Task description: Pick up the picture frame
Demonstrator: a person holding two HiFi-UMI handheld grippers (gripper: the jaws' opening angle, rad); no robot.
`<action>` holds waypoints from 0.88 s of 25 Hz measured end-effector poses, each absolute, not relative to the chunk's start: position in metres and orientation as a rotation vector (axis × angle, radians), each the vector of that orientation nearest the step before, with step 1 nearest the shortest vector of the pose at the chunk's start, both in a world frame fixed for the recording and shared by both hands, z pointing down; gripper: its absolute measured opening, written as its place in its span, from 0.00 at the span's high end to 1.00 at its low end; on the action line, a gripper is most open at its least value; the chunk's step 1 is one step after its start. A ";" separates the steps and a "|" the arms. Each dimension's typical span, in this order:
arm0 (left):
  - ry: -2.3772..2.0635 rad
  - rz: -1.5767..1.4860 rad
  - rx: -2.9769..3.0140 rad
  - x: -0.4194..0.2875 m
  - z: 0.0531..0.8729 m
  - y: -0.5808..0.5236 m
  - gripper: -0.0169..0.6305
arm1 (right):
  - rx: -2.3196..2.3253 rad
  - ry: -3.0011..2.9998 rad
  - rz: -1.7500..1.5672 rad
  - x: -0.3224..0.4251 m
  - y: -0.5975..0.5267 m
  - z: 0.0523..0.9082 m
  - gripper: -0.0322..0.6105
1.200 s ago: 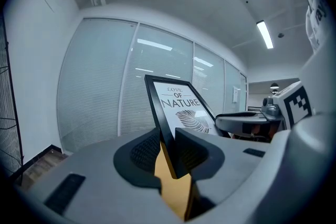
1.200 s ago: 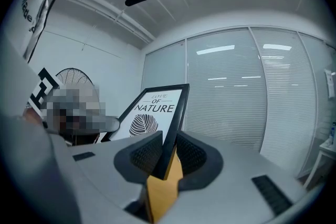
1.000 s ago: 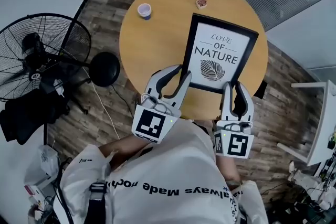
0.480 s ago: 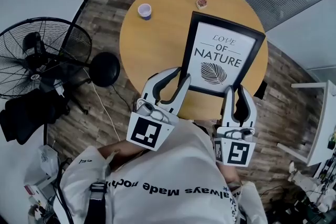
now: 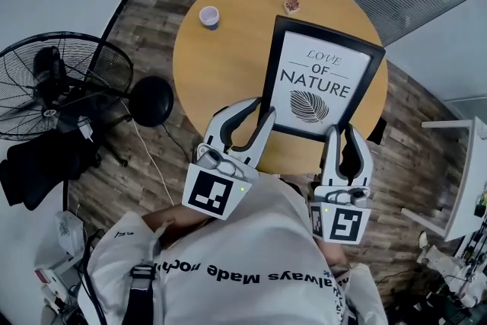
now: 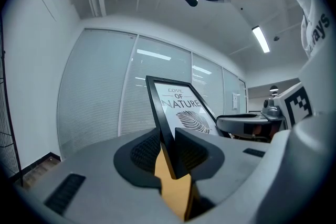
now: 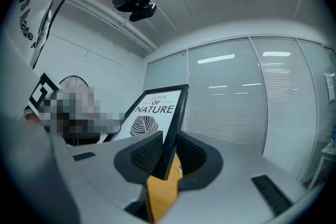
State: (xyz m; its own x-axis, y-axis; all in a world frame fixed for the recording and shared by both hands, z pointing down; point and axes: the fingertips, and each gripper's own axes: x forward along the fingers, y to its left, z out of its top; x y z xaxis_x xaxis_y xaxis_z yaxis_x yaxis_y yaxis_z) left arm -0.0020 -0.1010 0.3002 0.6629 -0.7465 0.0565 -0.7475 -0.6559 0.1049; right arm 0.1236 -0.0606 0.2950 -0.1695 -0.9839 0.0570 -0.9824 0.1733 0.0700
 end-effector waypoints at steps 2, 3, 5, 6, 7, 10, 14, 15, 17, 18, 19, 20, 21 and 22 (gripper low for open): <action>-1.244 0.016 2.755 -0.002 0.301 -0.101 0.82 | 1.963 -2.337 -0.023 0.124 -0.061 0.296 0.80; -1.245 0.015 2.755 -0.002 0.301 -0.101 0.82 | 1.963 -2.337 -0.023 0.124 -0.061 0.296 0.80; -1.245 0.012 2.754 -0.001 0.301 -0.101 0.82 | 1.965 -2.337 -0.023 0.124 -0.061 0.297 0.80; -1.245 0.011 2.754 -0.002 0.301 -0.101 0.82 | 1.966 -2.336 -0.023 0.124 -0.061 0.297 0.80; -1.245 0.009 2.753 -0.002 0.301 -0.101 0.82 | 1.966 -2.336 -0.022 0.124 -0.061 0.297 0.80; -1.240 0.006 2.751 -0.003 0.299 -0.101 0.82 | 1.968 -2.335 -0.015 0.123 -0.061 0.297 0.80; -1.236 0.014 2.745 -0.002 0.301 -0.102 0.82 | 1.968 -2.334 -0.010 0.124 -0.061 0.298 0.80; -1.236 0.015 2.744 -0.002 0.302 -0.102 0.82 | 1.968 -2.335 -0.008 0.124 -0.061 0.298 0.80; -1.236 0.016 2.744 -0.002 0.301 -0.102 0.82 | 1.969 -2.337 -0.001 0.125 -0.061 0.298 0.80; -1.234 0.018 2.743 -0.002 0.302 -0.102 0.82 | 1.970 -2.338 0.002 0.125 -0.061 0.299 0.80; -1.232 0.019 2.740 -0.001 0.303 -0.102 0.82 | 1.970 -2.338 0.004 0.125 -0.062 0.300 0.80; -1.230 0.019 2.736 -0.001 0.304 -0.102 0.82 | 1.970 -2.338 0.005 0.125 -0.062 0.300 0.80; -1.228 0.019 2.733 -0.001 0.304 -0.102 0.82 | 1.970 -2.338 0.005 0.126 -0.062 0.301 0.80; -1.227 0.019 2.732 0.000 0.305 -0.103 0.82 | 1.970 -2.338 0.006 0.126 -0.062 0.301 0.80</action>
State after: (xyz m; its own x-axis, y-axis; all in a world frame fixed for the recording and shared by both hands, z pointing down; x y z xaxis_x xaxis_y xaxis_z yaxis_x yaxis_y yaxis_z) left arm -0.0003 -0.1027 0.3046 0.6659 -0.7426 0.0714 -0.7444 -0.6552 0.1284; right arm 0.1259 -0.0617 0.3011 -0.1678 -0.9836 0.0666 -0.9839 0.1714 0.0513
